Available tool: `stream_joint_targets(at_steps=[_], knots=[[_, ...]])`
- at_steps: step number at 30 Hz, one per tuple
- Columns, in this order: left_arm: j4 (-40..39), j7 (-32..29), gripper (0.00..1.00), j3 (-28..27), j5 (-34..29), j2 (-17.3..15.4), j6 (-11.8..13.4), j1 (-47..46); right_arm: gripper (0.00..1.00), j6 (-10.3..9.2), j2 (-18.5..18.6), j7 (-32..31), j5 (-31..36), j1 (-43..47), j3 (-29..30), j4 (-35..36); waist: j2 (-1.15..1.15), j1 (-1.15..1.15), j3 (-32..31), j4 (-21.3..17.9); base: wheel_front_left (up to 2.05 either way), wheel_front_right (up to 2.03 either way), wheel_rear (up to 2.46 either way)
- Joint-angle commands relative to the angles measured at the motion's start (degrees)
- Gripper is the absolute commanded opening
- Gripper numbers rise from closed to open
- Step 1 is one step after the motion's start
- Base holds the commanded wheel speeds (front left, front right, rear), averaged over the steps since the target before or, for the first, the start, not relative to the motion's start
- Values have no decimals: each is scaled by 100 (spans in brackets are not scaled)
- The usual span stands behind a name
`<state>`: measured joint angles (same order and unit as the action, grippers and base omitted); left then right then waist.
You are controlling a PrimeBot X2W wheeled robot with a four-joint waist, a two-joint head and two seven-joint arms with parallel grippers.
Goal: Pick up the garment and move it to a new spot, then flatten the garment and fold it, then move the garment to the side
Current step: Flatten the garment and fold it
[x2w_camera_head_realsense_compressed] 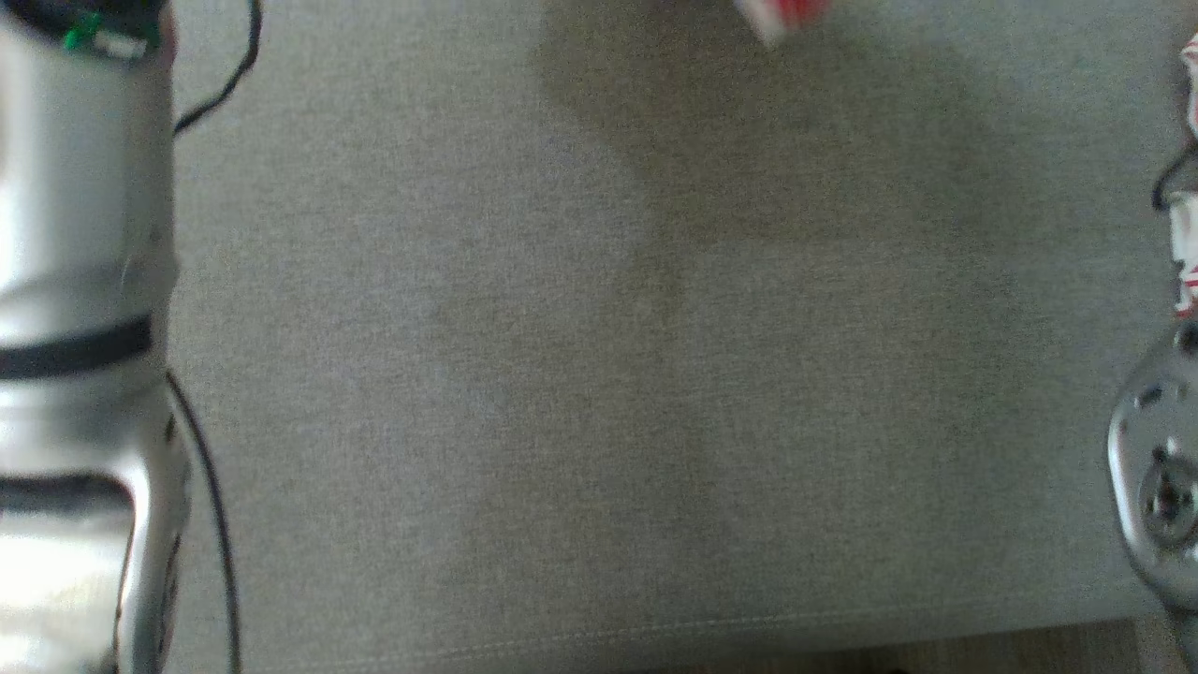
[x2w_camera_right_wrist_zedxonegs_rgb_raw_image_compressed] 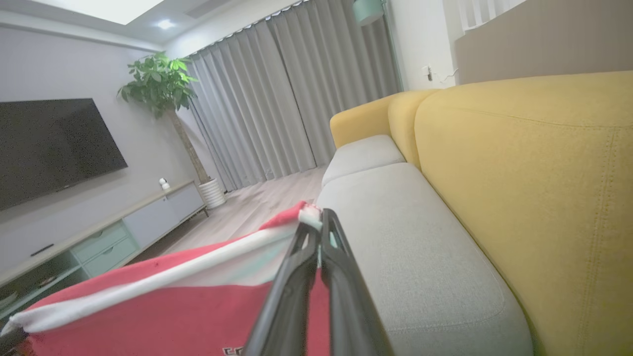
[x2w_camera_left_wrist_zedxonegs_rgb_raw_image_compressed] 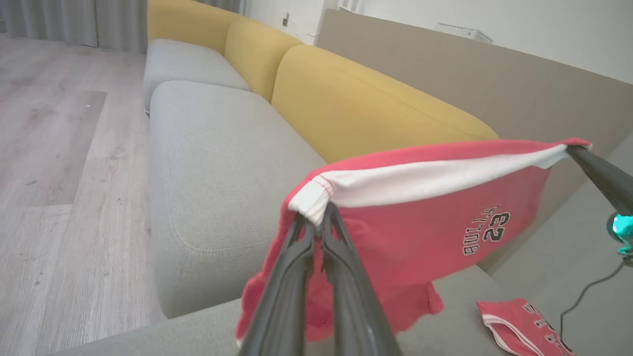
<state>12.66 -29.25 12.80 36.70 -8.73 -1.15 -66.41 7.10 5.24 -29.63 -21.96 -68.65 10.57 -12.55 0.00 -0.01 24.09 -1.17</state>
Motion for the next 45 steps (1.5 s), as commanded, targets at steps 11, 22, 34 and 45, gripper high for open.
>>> stream_joint_targets(at_steps=[11,22,34,45], knots=[[2662,1768,0,381,-690,269,-292,-459,0,39,-73,1636,141,-111,-428,-1995,0,1,-73,-48,0,0,0],[2204,2291,0,768,-421,320,-456,2455,0,39,570,1717,-879,3092,-1558,-1162,0,1,-750,-75,0,0,0],[-1096,1950,0,874,8,-121,322,6671,0,39,655,817,-1057,7187,-734,1768,0,1,-1367,66,0,0,0],[-3121,1467,0,1153,313,-105,649,7788,0,39,398,-81,-755,8129,-81,3616,0,1,-1083,272,0,0,0]])
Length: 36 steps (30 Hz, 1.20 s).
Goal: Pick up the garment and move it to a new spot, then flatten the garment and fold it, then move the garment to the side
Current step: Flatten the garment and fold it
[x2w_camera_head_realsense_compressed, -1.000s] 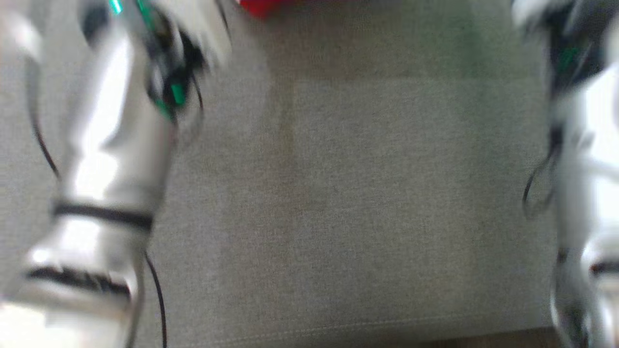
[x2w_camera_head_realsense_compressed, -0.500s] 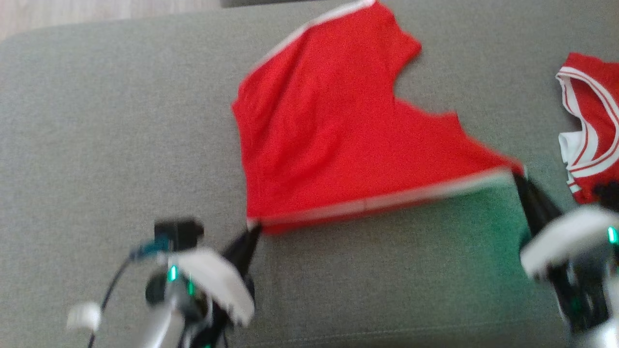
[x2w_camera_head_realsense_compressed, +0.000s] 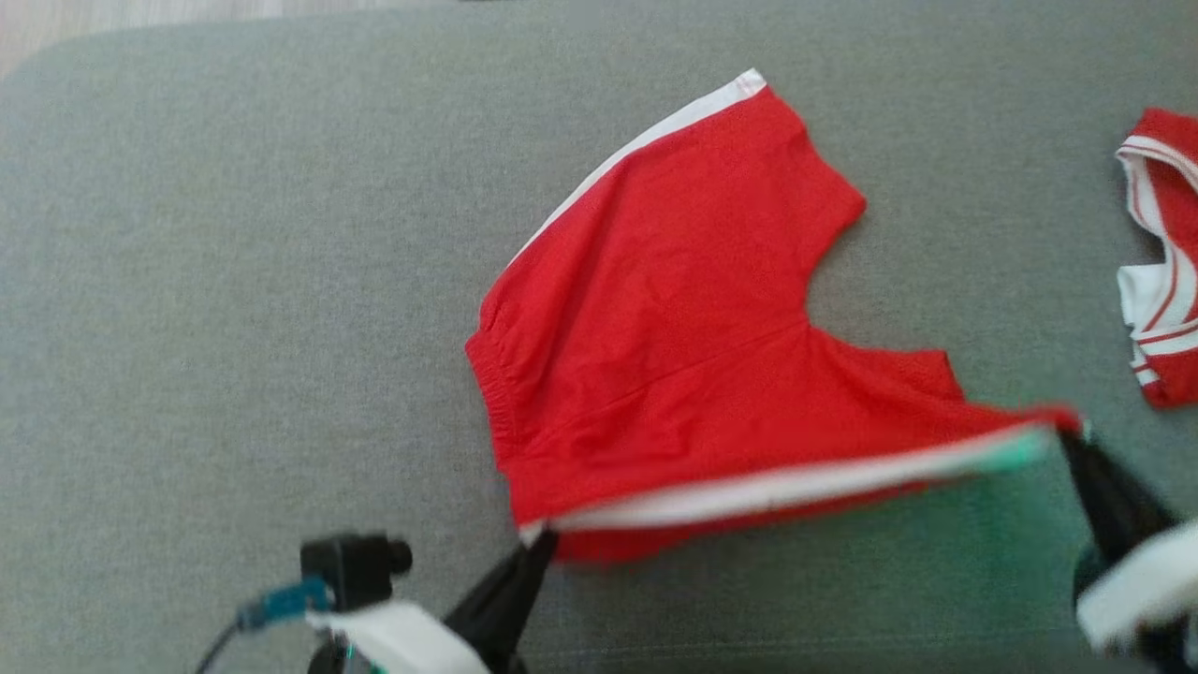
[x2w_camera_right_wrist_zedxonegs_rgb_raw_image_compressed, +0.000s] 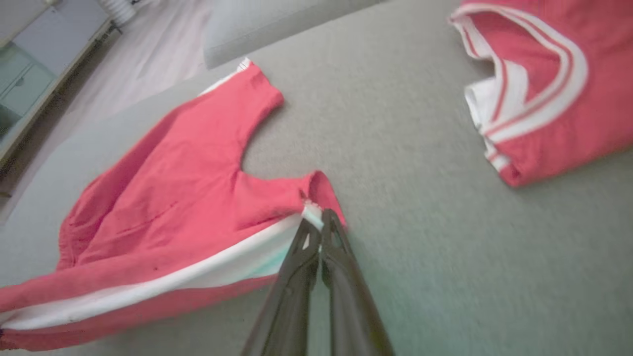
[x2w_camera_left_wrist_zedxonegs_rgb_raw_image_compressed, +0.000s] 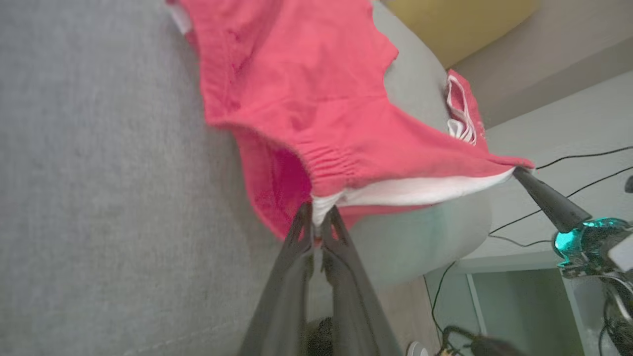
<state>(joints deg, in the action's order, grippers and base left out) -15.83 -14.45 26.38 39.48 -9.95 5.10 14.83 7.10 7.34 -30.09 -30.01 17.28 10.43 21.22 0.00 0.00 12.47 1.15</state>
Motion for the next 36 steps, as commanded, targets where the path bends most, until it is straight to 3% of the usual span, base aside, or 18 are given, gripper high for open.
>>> stream_joint_targets(at_steps=[1,5,9,16,25,36], knots=[[-347,-68,0,-216,94,52,19,-437,0,39,236,-102,74,-719,-92,208,0,0,132,64,0,0,0],[-513,-228,0,-300,256,196,16,-967,0,39,407,-415,70,-1950,-255,-194,0,0,344,217,0,0,0],[-471,-331,0,-210,482,483,-24,-1780,0,39,653,-841,84,-3427,-358,-1011,0,0,632,630,0,0,0],[412,-124,0,-201,600,663,211,-2844,0,39,971,-1260,113,-4930,-767,-2084,0,0,1064,1175,0,0,0],[1580,350,0,180,1170,704,284,-3915,0,39,1165,-1048,460,-6026,-1031,-3304,0,0,1347,1501,0,0,0],[2575,1015,0,784,1650,706,417,-4706,0,39,1213,-432,528,-6682,-1289,-4346,0,0,1486,1576,0,0,0]])
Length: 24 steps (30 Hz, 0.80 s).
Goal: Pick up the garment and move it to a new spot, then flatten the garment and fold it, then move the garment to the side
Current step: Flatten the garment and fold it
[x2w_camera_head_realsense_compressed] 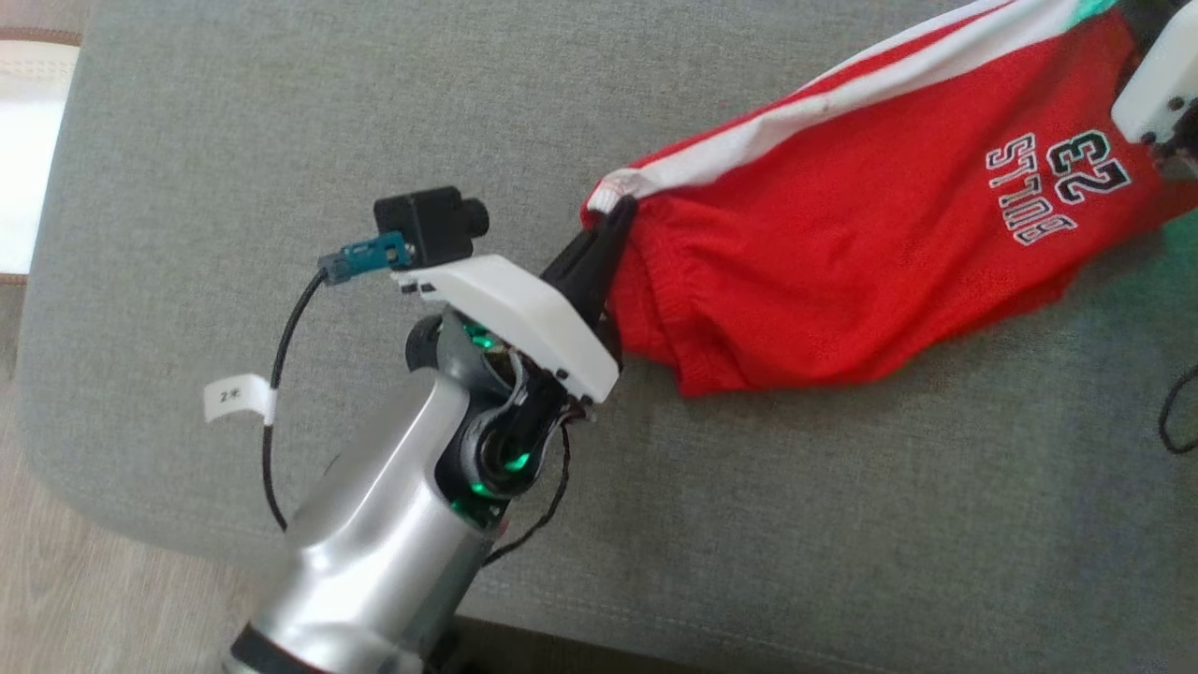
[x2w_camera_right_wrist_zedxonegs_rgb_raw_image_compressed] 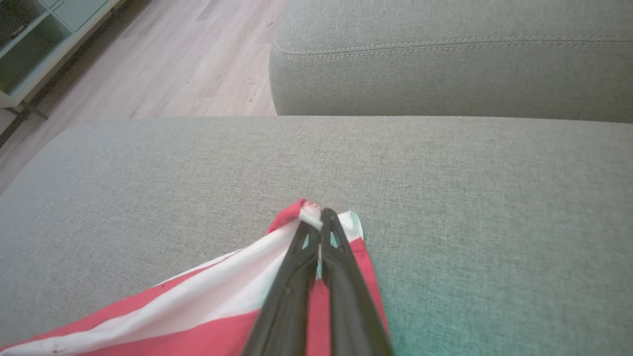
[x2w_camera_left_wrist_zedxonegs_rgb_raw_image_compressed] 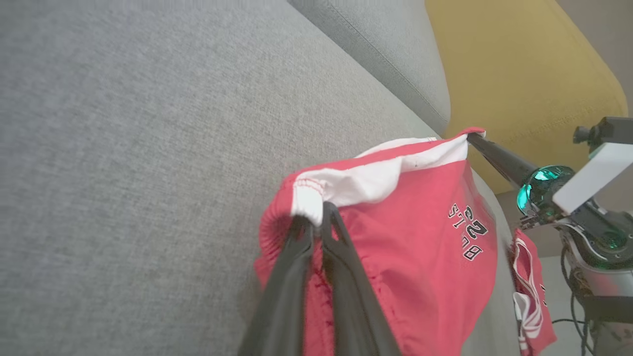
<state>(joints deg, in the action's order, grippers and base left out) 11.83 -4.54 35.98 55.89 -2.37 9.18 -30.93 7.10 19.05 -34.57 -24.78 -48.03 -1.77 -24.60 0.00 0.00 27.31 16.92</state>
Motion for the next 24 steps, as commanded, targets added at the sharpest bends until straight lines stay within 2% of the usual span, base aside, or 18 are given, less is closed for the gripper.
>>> stream_joint_targets(at_steps=[1,5,6,7,8,9,10,16,21,24], knots=[[-117,81,0,-145,-8,-52,35,-183,0,39,61,91,13,-188,-97,176,0,0,14,2,0,0,0],[129,233,0,-39,-55,-52,108,-327,2,39,49,361,-5,-280,-110,-81,0,0,41,5,0,0,0],[172,259,6,-24,-49,-52,132,-345,53,39,26,437,-15,-302,-96,-136,0,0,48,-1,0,0,0],[207,287,24,-13,-43,-52,159,-360,100,39,15,481,0,-314,-141,-178,0,0,54,-9,0,0,0],[234,308,37,1,-50,-52,182,-370,100,39,12,502,12,-319,-201,-209,0,0,61,-25,0,0,0],[255,323,56,14,-62,-52,208,-374,100,39,13,507,8,-317,-264,-227,0,0,64,-41,0,0,0],[267,329,100,34,-85,-52,227,-375,100,39,24,485,-11,-311,-346,-223,0,0,66,-61,0,0,0],[172,655,100,133,-615,-367,551,-297,100,39,372,416,-16,-170,-750,70,0,0,-51,-244,0,0,0],[-423,1204,100,279,-1349,-746,1064,44,100,39,602,-281,-81,9,-1052,385,0,0,-109,-387,0,0,0],[-770,1500,100,451,-1759,-851,1313,257,100,39,672,-678,-42,66,-1099,455,0,0,-74,-374,0,0,0]])
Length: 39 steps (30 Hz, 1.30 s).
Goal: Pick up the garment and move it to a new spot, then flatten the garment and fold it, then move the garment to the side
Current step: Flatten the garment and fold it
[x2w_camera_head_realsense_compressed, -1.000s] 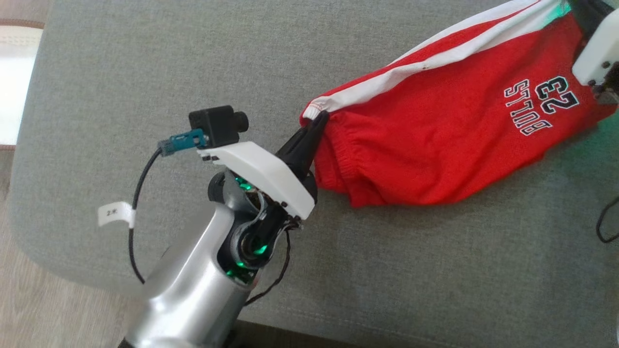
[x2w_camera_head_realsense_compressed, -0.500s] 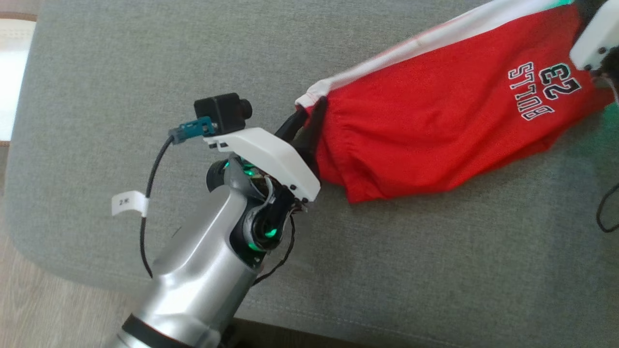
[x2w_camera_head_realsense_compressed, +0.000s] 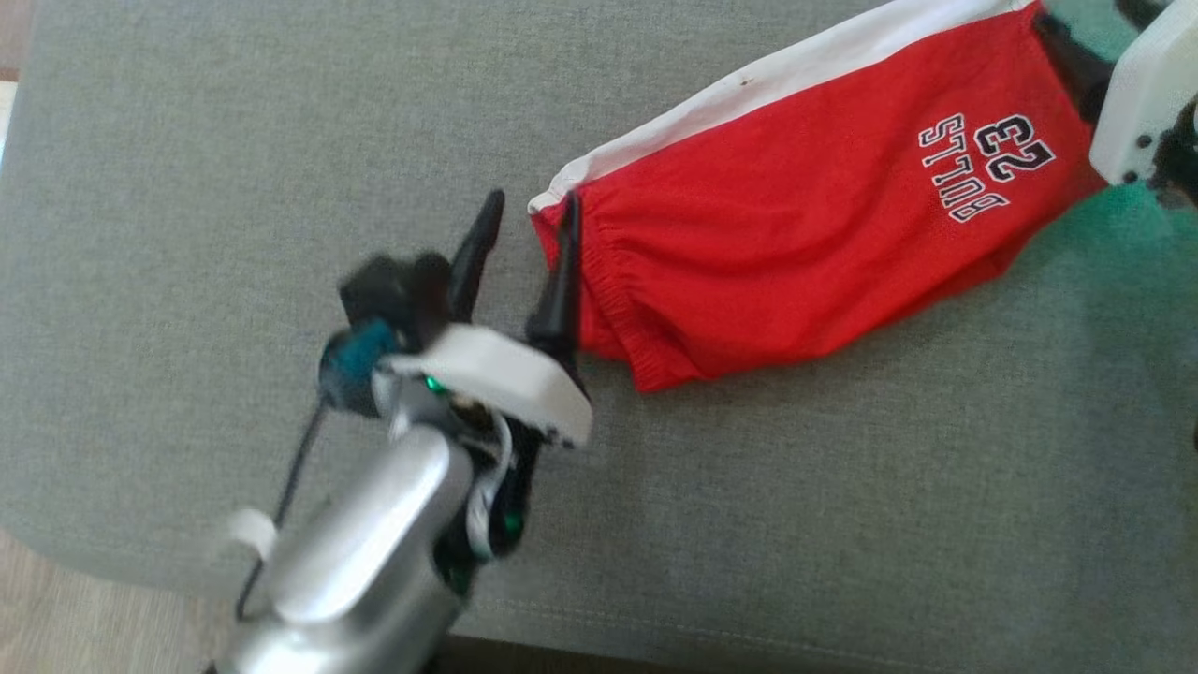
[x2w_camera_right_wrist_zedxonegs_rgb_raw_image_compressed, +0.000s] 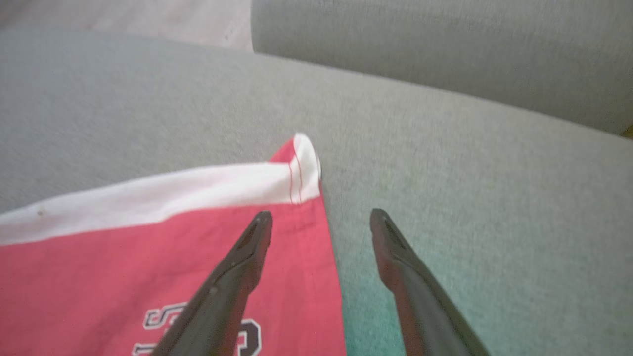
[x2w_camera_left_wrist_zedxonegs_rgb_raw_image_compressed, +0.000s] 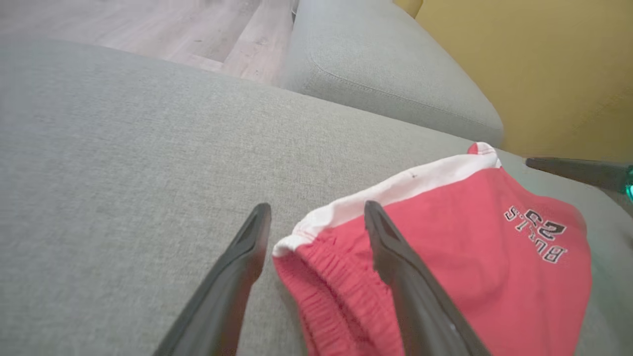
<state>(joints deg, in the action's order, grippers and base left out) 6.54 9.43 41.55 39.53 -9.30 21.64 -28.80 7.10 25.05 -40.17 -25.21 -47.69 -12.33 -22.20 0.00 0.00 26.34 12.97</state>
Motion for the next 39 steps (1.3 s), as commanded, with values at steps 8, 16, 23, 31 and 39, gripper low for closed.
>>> stream_joint_targets(at_steps=[8,16,23,31,39], knots=[[-537,498,100,44,-802,-101,310,298,100,39,-11,-816,159,202,7,-48,0,0,126,230,0,0,0],[-716,554,100,-247,-1373,93,171,704,0,39,-640,-828,-90,467,492,-204,0,0,-58,96,0,0,0],[-831,555,100,-796,-1815,78,-126,1401,0,39,-949,-576,-419,881,1366,-31,0,0,-421,-477,0,0,0],[-762,556,100,-1418,-2190,134,-487,2102,0,39,-750,-359,-333,1505,2652,46,0,0,-822,-692,0,0,0],[-583,556,100,-1778,-2316,477,-824,2593,0,39,-1271,-905,-220,1735,2704,1278,0,0,-1237,-619,0,0,0]])
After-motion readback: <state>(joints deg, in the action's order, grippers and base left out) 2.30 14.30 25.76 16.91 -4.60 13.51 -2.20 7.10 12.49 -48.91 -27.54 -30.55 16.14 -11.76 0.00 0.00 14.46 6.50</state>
